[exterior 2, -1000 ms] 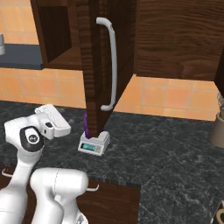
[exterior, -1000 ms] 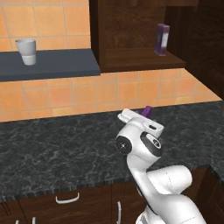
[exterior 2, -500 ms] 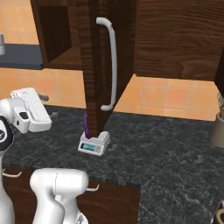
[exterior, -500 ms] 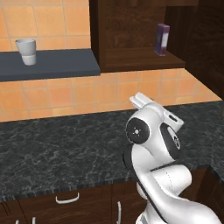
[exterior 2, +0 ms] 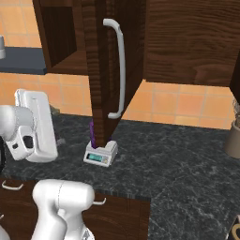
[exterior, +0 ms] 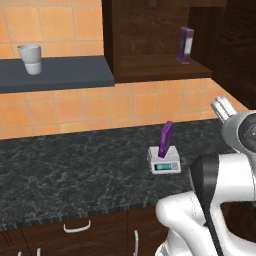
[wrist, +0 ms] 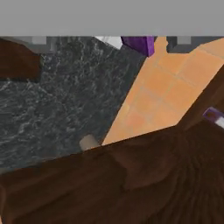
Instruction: Pick the cereal and place it on the digital scale for weighing, and close the cabinet.
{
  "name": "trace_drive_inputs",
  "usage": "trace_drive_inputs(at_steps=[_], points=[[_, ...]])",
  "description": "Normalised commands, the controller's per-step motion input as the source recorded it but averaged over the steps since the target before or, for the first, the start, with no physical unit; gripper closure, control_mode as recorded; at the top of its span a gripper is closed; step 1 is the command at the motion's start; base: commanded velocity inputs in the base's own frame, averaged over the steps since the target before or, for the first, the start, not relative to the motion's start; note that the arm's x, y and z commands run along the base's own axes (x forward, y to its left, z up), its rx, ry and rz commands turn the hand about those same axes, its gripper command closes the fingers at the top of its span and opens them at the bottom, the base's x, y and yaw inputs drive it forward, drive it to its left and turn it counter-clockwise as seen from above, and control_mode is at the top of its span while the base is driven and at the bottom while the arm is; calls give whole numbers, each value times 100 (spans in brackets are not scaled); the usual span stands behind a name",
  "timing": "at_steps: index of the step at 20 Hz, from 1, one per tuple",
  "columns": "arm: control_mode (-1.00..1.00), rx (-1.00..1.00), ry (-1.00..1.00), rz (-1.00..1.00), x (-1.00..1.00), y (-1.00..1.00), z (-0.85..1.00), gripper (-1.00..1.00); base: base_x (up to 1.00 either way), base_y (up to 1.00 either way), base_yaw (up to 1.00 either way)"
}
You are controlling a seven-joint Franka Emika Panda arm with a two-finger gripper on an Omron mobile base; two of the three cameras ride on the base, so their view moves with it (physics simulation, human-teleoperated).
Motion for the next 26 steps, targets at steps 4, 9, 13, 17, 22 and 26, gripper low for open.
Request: trace_drive_inputs(at_steps=[4, 9, 13, 17, 22, 26], points=[[-100, 58, -25, 0, -100, -100, -42, -100, 0, 0, 0], [-100, 63, -39, 0, -46, -100, -77, -100, 0, 0, 0], [-100, 62, -45, 5, 8, -100, -17, -100, 0, 0, 0], [-100, 49, -28, 11, 77, -82, 0, -100, 0, 0, 0], [-100, 39, -9, 19, 70, -90, 0, -100, 0, 0, 0], [-100, 26, -15, 32, 67, -41, 9, -100, 0, 0, 0]])
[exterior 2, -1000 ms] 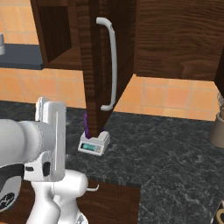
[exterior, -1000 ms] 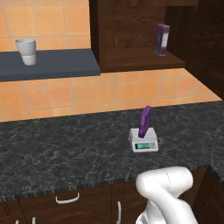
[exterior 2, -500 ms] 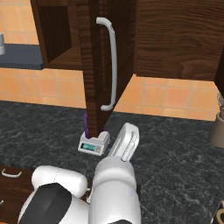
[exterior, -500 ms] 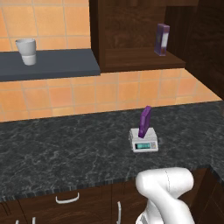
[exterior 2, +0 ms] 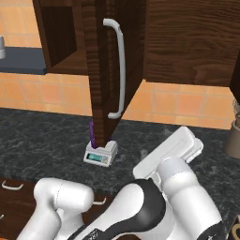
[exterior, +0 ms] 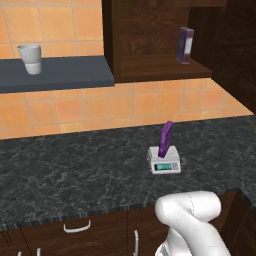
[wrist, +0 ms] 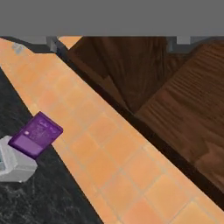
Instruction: Pick the cereal and place it on the digital scale for weighing, and close the cabinet.
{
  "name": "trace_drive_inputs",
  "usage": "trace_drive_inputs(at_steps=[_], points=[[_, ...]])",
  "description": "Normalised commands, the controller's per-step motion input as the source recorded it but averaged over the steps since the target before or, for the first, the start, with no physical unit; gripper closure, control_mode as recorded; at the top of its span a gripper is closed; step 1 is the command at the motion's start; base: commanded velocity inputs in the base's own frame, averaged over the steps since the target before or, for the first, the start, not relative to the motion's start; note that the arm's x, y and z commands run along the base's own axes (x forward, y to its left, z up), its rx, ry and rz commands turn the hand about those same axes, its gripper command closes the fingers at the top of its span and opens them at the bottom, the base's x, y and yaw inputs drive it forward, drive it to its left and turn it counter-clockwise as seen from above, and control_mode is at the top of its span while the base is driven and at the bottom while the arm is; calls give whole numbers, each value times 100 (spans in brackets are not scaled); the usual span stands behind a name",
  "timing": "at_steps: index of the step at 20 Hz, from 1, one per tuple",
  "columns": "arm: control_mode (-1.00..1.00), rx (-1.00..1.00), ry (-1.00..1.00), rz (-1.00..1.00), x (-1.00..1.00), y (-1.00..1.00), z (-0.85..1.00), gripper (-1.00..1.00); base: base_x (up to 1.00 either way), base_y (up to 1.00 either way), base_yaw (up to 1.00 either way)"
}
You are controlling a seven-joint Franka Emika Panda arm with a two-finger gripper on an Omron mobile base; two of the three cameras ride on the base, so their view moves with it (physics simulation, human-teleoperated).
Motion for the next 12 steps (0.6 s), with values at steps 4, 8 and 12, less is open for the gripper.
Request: trace_drive_inputs(at_steps=[4, 8, 12], points=[[-100, 16, -23, 31, 86, -2, 30, -100, 0, 0, 0], [-100, 17, -34, 26, 74, 0, 51, -100, 0, 0, 0], [-100, 15, -20, 18, 43, 24, 61, -100, 0, 0, 0]])
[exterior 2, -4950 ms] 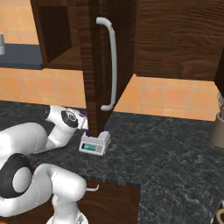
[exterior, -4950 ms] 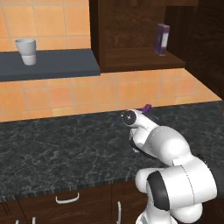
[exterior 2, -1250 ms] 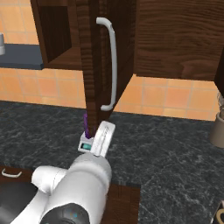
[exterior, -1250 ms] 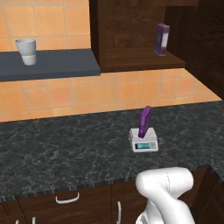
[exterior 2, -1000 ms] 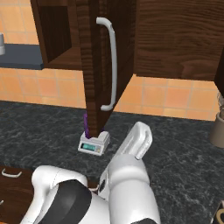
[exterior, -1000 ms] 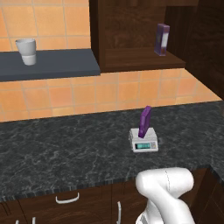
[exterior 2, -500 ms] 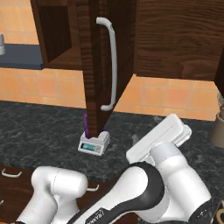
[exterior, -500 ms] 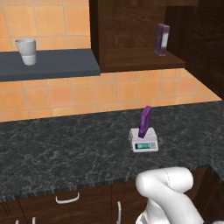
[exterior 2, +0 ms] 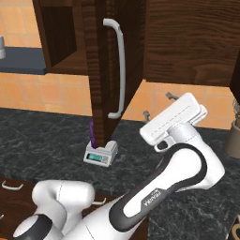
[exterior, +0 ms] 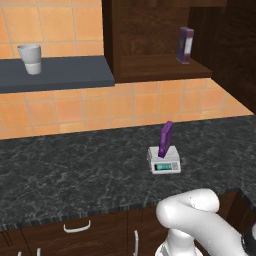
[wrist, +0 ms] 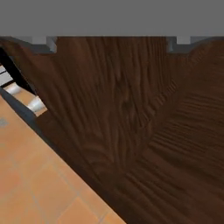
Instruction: Pick the cereal and place it on the digital scale for weighing, and close the cabinet.
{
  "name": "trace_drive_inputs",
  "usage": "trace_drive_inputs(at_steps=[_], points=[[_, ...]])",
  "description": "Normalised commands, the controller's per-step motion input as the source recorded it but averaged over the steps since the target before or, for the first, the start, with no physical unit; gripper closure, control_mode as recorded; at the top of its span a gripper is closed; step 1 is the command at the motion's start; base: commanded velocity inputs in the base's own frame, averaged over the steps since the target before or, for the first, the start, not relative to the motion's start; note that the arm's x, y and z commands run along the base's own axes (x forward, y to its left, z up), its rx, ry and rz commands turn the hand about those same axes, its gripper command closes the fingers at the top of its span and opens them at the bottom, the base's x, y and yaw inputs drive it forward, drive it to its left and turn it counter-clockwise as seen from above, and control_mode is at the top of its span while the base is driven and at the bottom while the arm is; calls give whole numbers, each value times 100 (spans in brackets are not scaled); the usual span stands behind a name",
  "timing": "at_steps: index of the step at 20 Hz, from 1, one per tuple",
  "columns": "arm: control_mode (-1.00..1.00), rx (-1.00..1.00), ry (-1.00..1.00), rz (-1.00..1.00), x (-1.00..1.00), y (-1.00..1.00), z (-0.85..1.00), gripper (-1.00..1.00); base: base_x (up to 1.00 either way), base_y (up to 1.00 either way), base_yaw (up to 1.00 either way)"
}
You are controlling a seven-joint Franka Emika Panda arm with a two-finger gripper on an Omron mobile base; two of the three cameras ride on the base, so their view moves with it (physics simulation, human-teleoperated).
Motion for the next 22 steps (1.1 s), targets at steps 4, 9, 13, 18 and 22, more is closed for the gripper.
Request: trace_drive_inputs(at_steps=[4, 9, 13, 18, 22], points=[[-100, 16, 0, 0, 39, 64, 69, -100, 0, 0, 0], [-100, 7, 6, 0, 27, 100, 45, -100, 0, 0, 0], [-100, 0, 14, -6, 45, 100, 23, -100, 0, 0, 0], [-100, 0, 12, -19, 63, 98, 8, -100, 0, 0, 0], [-100, 0, 5, -43, 76, 86, 0, -100, 0, 0, 0]])
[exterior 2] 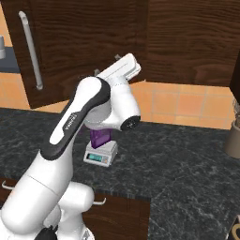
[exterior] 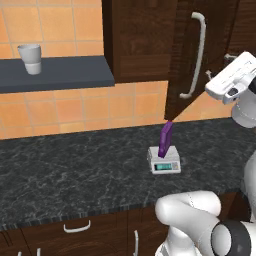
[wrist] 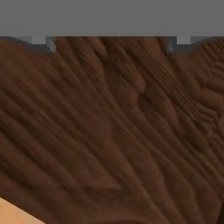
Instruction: Pick the cereal and place it on the digital scale for weighing, and close the cabinet.
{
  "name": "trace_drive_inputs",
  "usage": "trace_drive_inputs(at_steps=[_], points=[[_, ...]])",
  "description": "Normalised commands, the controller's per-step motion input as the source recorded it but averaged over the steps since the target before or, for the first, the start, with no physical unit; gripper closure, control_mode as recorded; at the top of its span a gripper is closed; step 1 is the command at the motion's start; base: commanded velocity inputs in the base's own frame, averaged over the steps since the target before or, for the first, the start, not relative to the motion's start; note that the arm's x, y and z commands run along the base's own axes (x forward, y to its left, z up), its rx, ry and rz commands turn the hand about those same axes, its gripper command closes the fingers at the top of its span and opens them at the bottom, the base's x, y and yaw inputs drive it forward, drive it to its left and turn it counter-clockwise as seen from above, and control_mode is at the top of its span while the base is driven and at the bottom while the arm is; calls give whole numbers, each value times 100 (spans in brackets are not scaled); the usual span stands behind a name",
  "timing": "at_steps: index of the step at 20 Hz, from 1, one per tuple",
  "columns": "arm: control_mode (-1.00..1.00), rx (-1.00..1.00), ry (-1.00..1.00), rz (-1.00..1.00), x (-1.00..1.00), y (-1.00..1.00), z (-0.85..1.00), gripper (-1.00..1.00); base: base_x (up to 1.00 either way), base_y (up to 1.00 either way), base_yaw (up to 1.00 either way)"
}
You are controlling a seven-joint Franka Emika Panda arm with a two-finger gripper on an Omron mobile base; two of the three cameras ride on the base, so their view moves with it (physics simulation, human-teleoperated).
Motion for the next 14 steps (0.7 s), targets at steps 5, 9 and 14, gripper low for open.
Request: trace_drive_inputs(at_steps=[5, 9, 14], points=[[-100, -3, 6, -45, 85, 55, 0, -100, 0, 0, 0], [-100, 0, 7, -35, 54, 0, 4, -100, 0, 0, 0], [-100, 0, 5, -25, 63, -1, 2, -100, 0, 0, 0]])
